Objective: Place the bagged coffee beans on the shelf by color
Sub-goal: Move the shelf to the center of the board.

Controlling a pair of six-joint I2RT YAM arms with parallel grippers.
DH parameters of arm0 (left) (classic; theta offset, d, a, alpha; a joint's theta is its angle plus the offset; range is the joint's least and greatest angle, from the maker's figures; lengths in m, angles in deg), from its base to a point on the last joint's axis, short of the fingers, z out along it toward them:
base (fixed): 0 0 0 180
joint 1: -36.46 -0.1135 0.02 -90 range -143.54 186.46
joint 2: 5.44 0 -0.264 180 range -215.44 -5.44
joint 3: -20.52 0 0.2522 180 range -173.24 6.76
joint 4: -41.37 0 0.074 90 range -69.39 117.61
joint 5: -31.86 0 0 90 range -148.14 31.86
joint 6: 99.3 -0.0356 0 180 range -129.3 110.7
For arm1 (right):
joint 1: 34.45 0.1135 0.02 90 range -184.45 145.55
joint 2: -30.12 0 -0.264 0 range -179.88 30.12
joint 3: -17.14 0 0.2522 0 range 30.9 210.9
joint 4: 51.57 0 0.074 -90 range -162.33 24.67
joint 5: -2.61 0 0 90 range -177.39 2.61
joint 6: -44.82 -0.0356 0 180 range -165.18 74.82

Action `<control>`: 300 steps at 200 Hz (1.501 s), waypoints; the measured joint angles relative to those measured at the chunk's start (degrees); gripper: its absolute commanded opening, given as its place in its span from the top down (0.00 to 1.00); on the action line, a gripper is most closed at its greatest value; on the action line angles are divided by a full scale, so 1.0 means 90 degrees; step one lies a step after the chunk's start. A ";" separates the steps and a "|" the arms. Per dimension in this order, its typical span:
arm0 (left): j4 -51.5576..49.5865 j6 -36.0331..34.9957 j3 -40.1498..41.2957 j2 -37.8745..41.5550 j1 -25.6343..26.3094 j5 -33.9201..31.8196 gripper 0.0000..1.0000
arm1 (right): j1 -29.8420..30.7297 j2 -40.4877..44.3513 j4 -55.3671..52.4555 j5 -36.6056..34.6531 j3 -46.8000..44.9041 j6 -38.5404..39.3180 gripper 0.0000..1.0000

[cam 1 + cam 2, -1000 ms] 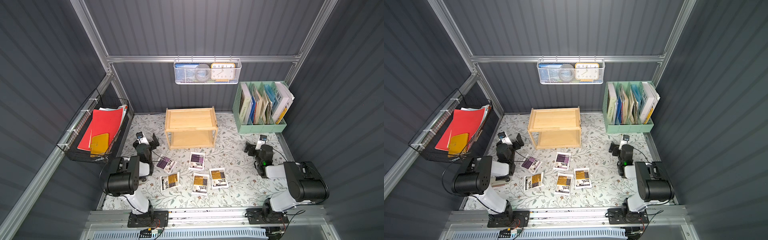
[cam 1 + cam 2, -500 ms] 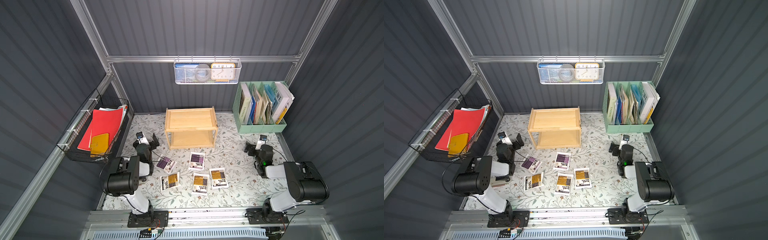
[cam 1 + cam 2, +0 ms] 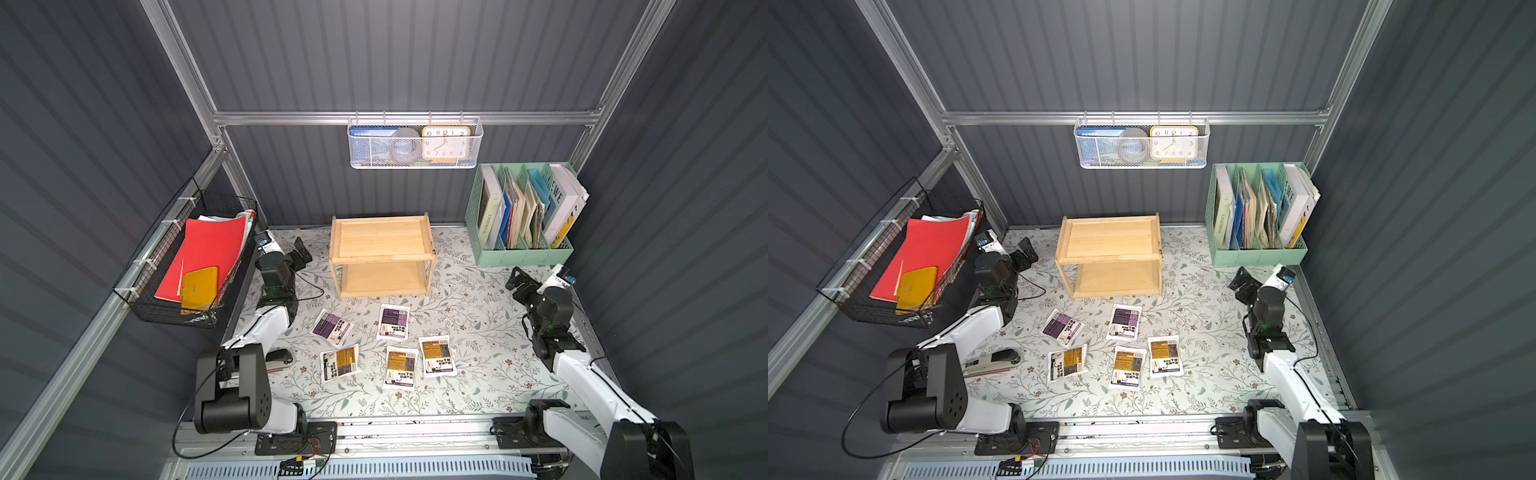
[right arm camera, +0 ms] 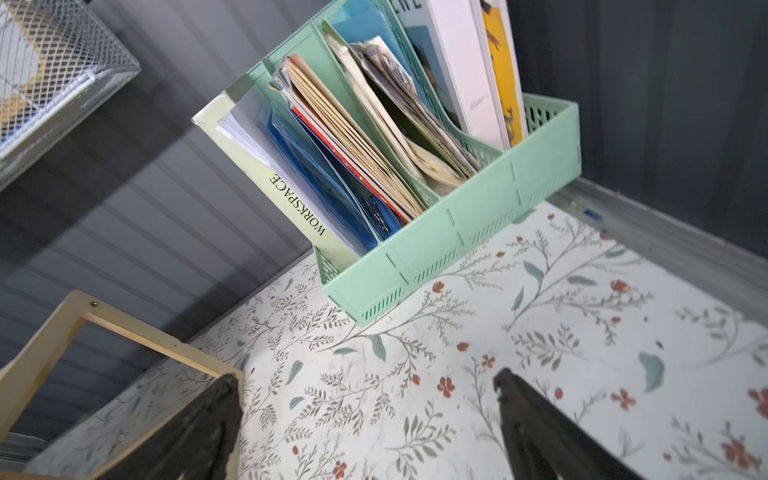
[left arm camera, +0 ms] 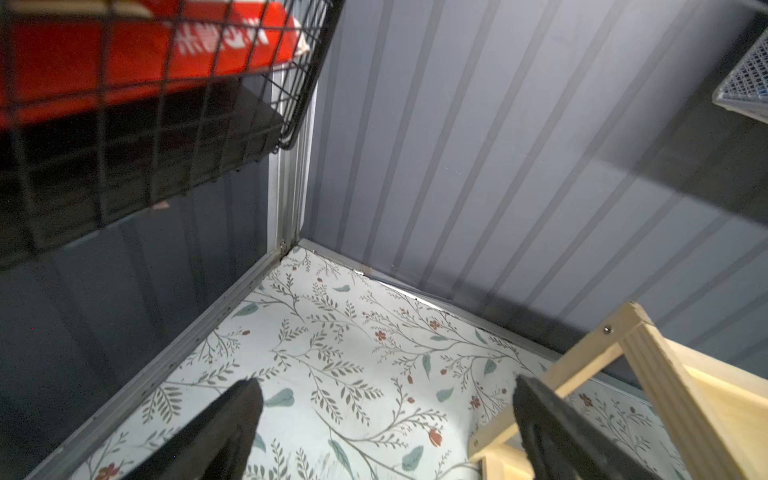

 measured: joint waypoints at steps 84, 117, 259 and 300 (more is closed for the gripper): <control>-0.1870 0.0602 -0.0585 0.0544 0.0197 0.1192 0.00 | 0.1333 0.0175 -0.3053 0.1987 0.0940 -0.0750 0.01; -0.1940 0.0646 -0.1615 0.0046 0.0243 0.1770 0.00 | 0.2399 -0.0136 -0.3487 0.1926 0.1156 -0.0913 0.01; -0.2545 0.0976 -0.3043 -0.1683 0.1608 0.2528 0.00 | 0.2956 -0.0357 -0.3990 0.1707 0.1200 -0.1651 0.01; -0.2426 0.1122 -0.3417 -0.2069 0.1972 0.2421 0.00 | 0.2987 -0.0051 -0.4199 0.1688 0.1083 -0.1736 0.01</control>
